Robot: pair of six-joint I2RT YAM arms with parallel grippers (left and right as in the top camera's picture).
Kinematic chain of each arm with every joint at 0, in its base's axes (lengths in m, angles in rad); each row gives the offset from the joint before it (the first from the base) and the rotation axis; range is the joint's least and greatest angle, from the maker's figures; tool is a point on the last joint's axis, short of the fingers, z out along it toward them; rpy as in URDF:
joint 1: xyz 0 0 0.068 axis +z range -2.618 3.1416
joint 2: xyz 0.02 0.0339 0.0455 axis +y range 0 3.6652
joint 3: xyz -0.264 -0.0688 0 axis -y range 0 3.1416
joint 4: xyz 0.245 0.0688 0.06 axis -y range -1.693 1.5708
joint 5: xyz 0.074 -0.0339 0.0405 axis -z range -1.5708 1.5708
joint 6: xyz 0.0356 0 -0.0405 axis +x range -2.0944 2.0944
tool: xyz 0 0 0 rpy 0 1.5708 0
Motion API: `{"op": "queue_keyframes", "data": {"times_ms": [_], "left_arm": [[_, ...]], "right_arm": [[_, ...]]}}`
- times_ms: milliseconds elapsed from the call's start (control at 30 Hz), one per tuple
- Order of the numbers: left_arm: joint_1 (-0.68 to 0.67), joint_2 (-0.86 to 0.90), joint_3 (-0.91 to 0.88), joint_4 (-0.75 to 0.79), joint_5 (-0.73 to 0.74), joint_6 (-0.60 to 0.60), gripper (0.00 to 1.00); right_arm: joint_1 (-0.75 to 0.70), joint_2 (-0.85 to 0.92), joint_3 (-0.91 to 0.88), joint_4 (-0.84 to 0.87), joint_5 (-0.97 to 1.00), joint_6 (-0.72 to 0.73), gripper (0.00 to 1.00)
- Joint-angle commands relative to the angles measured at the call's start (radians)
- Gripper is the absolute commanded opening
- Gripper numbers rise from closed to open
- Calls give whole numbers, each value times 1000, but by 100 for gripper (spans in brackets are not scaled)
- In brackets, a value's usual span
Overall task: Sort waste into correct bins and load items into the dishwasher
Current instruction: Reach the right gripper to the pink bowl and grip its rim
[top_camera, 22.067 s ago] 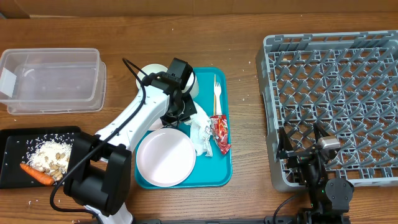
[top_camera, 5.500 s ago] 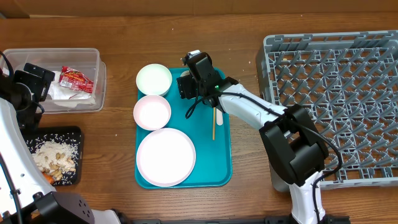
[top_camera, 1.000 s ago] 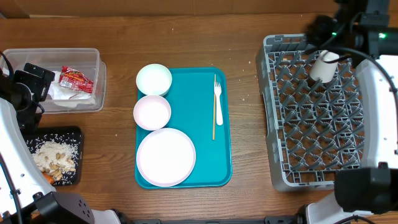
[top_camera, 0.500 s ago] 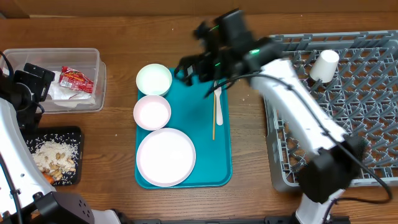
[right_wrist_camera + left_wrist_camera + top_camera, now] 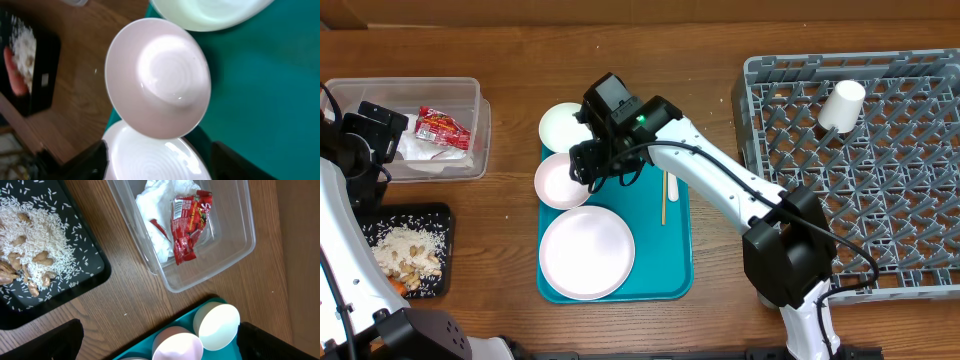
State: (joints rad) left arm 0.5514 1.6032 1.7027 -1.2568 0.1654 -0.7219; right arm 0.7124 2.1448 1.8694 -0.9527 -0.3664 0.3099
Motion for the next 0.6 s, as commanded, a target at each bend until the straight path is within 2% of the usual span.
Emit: {"op": "queue_keyframes", "data": {"times_ms": [0, 333, 567], "left_arm": [[-2, -6, 10, 0, 4, 23, 100], [-2, -5, 10, 1, 4, 23, 100], [-2, -5, 10, 0, 4, 23, 100]], "right_arm": [[1, 19, -4, 10, 26, 88, 60], [2, 42, -4, 35, 101, 88, 60], [4, 126, -4, 56, 100, 110, 59]]}}
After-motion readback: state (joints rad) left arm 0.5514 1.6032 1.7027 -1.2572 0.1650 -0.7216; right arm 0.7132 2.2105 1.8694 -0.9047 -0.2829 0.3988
